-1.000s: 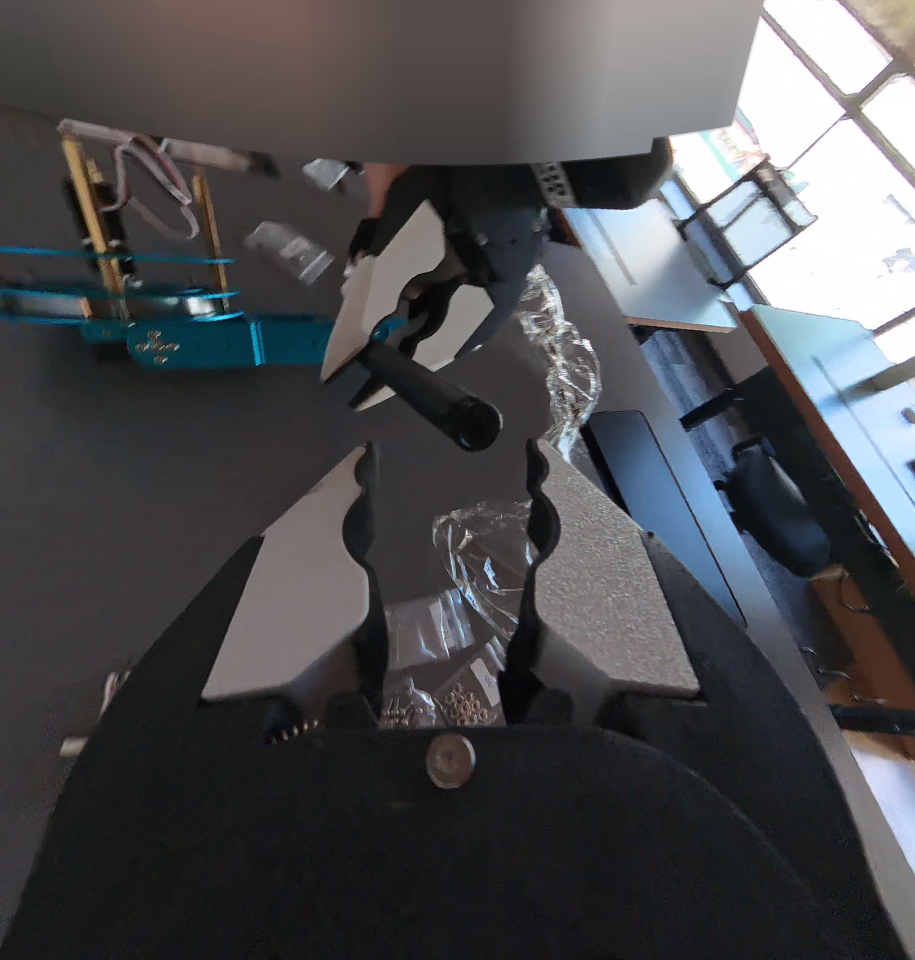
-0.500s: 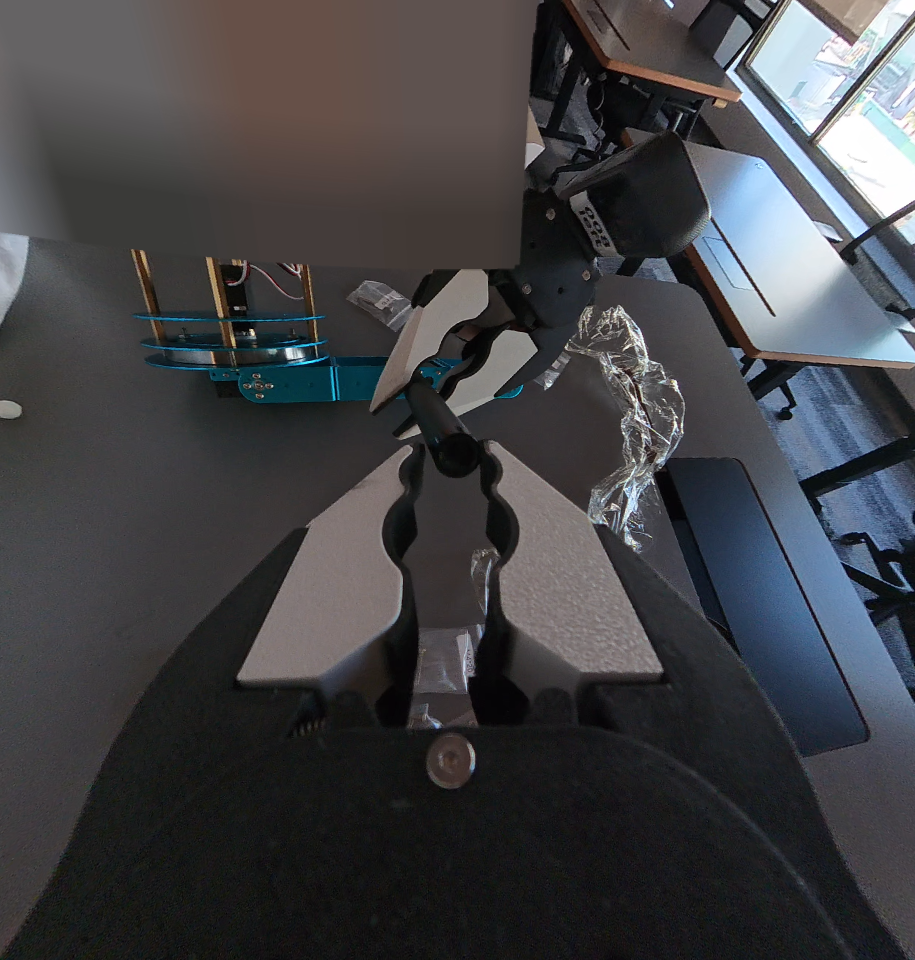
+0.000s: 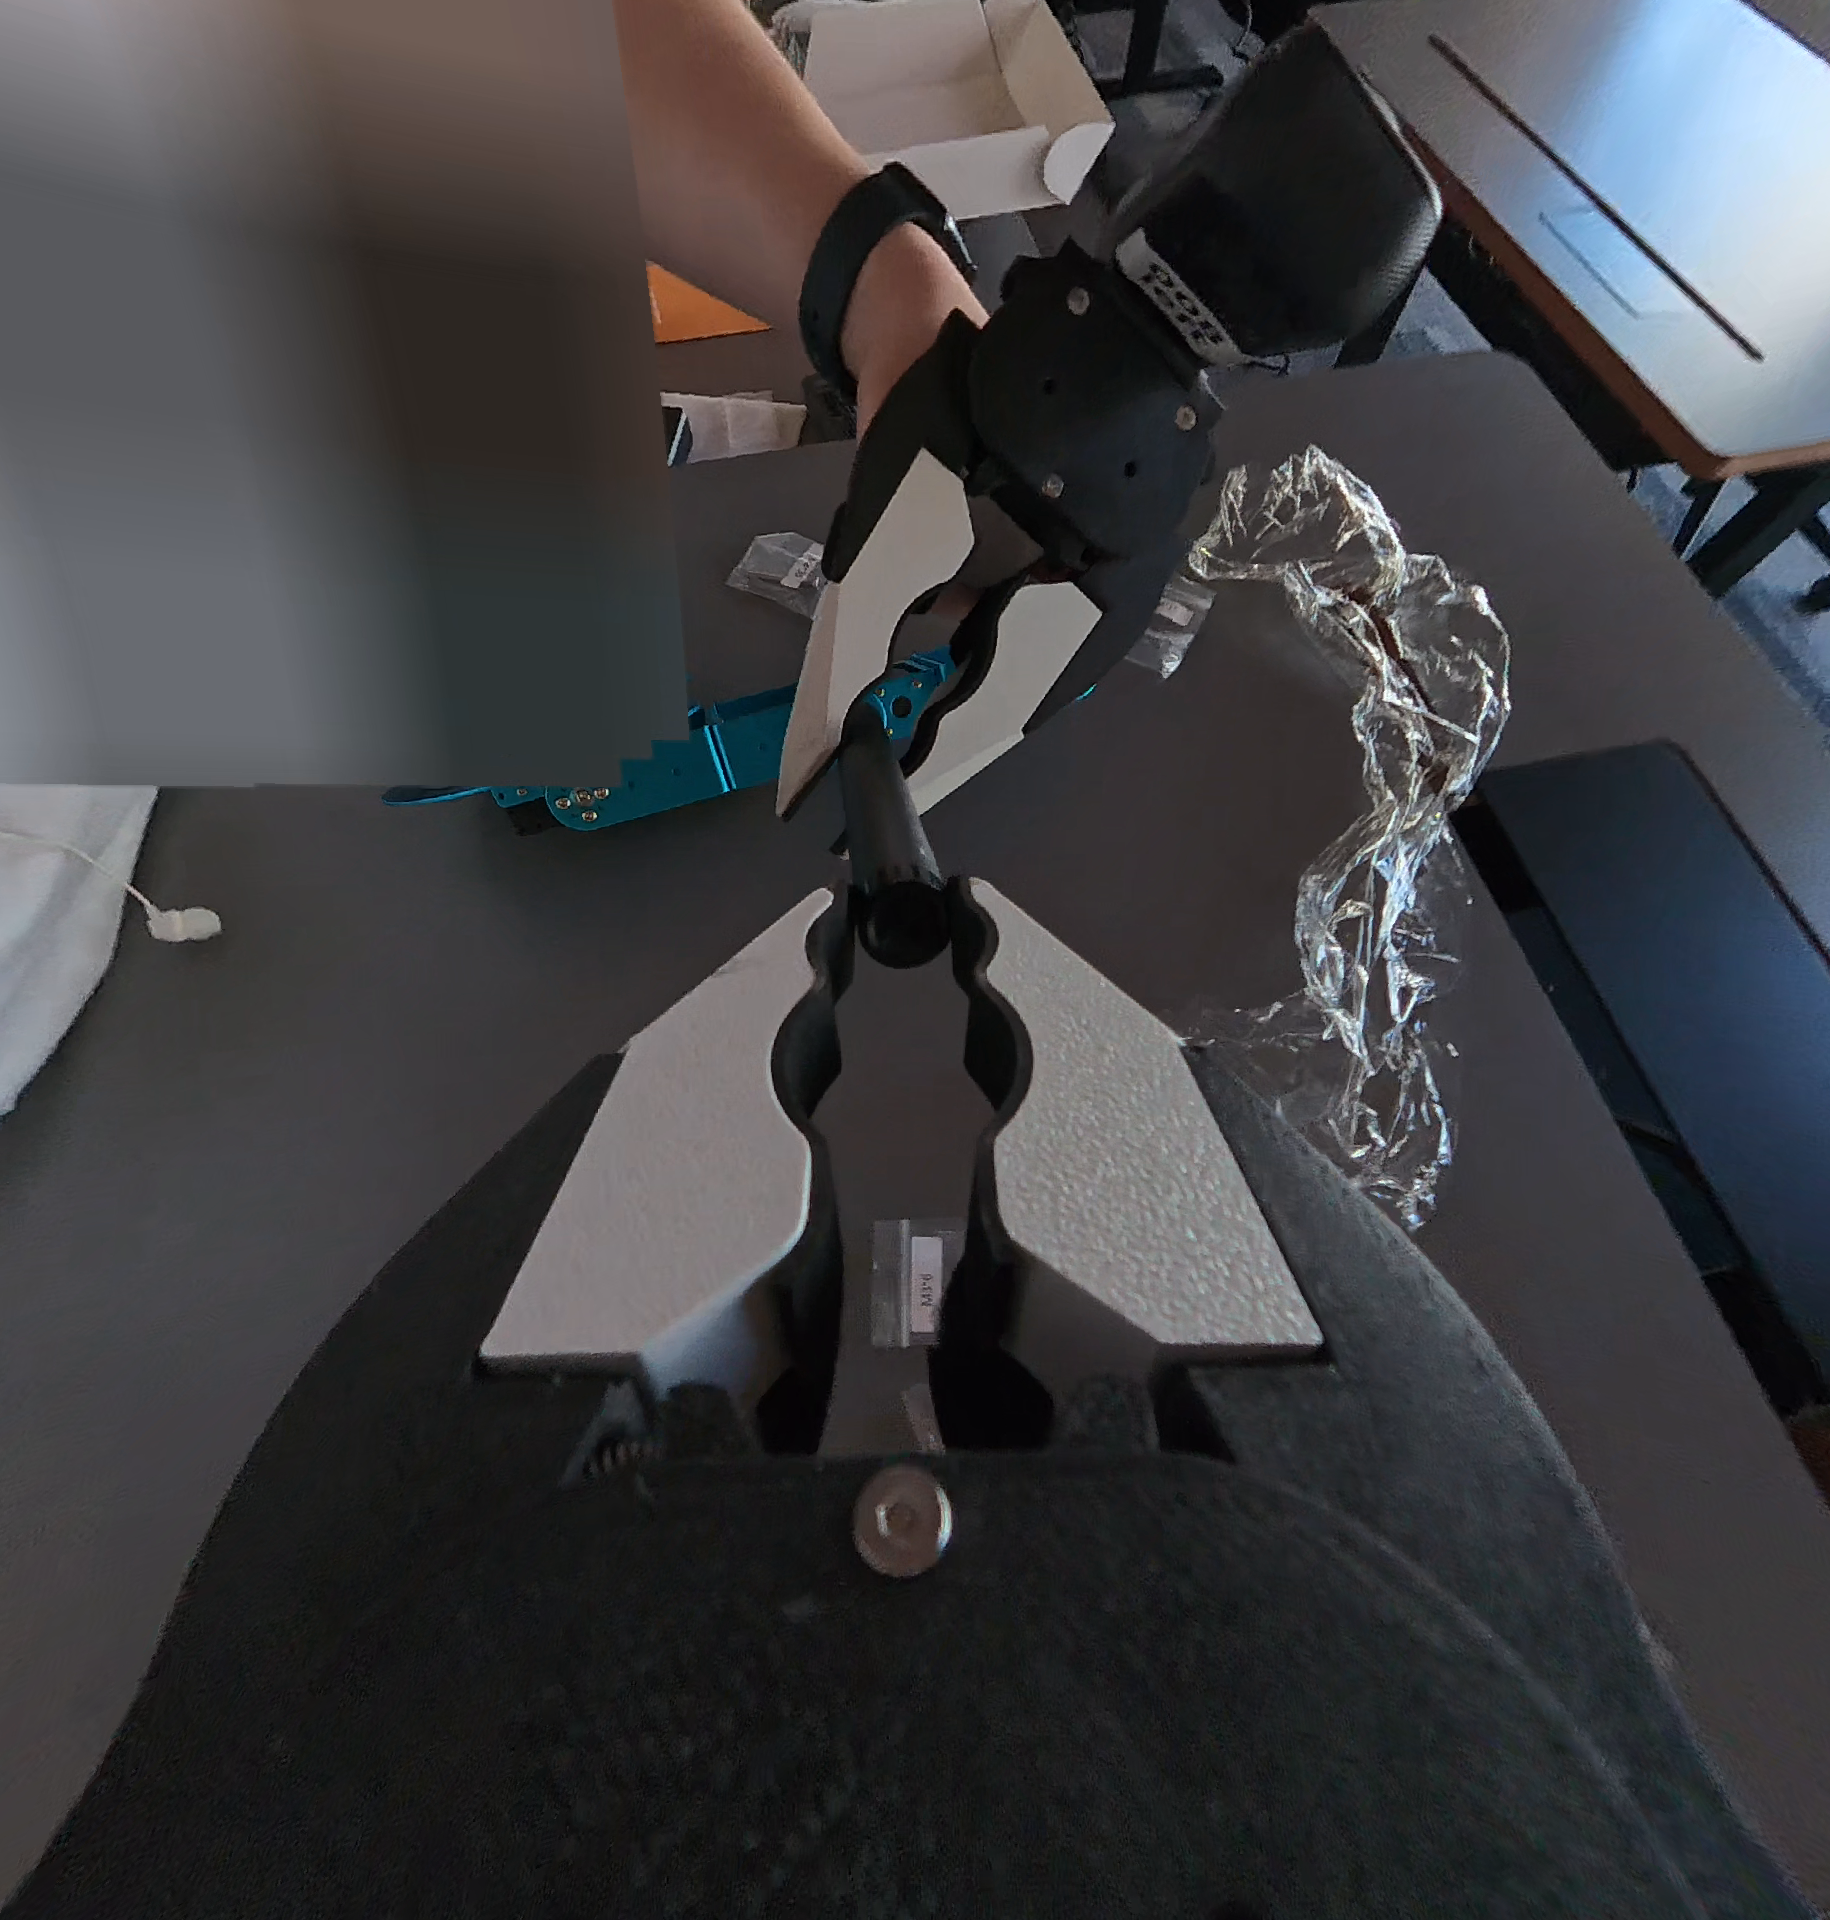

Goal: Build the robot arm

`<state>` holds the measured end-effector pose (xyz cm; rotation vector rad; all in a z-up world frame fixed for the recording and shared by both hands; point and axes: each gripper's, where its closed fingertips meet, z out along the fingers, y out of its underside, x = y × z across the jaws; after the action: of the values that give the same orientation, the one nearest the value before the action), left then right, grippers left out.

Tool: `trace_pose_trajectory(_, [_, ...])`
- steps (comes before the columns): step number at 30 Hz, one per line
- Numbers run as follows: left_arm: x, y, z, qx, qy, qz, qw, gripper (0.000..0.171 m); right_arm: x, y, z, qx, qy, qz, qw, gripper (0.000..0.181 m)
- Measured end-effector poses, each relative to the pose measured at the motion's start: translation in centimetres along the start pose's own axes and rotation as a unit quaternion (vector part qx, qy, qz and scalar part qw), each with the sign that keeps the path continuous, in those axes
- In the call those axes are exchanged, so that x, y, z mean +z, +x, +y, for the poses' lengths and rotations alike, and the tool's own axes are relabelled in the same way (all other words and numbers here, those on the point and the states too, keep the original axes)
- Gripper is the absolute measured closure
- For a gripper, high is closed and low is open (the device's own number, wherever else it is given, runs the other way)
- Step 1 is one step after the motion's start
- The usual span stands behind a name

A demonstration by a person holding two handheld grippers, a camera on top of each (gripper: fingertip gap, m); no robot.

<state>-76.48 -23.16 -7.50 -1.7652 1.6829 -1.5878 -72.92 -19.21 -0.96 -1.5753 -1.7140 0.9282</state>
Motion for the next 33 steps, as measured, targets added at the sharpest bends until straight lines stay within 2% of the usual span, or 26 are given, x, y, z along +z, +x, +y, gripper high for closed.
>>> trace_pose_trajectory(8, [0.0, 0.0, -0.1, 0.0, 0.004, 0.001, 1.0, 0.157, 0.1, 0.3, -0.4, 0.112, 0.007, -0.013, 0.994, 0.164])
trace_pose_trajectory(14, [-0.1, -0.1, 0.0, -0.003, 0.004, -0.004, 1.0, 0.158, 0.2, 0.7, -0.7, 0.203, 0.016, -0.005, 0.979, 0.163])
trace_pose_trajectory(17, [-0.2, 0.1, -0.3, -0.007, 0.015, 0.006, 1.0, 0.158, 0.0, 0.6, -1.3, 0.158, 0.061, -0.009, 0.986, 0.159])
trace_pose_trajectory(23, [-0.4, -0.1, -0.1, -0.008, 0.01, 0.003, 1.0, 0.158, 0.0, 0.8, -1.3, 0.118, 0.077, -0.008, 0.99, 0.158])
trace_pose_trajectory(25, [-0.4, 0.0, -0.1, -0.007, 0.01, 0.004, 1.0, 0.158, -0.1, 1.0, -1.2, 0.121, 0.07, -0.007, 0.99, 0.164])
trace_pose_trajectory(31, [-0.4, -0.1, -0.1, -0.004, 0.012, 0.001, 1.0, 0.159, 0.0, 1.2, -1.3, 0.111, 0.058, 0.009, 0.992, 0.163])
trace_pose_trajectory(33, [-0.4, -0.2, 0.0, -0.003, 0.007, -0.001, 1.0, 0.158, 0.0, 1.1, -0.9, 0.132, 0.04, 0.004, 0.99, 0.163])
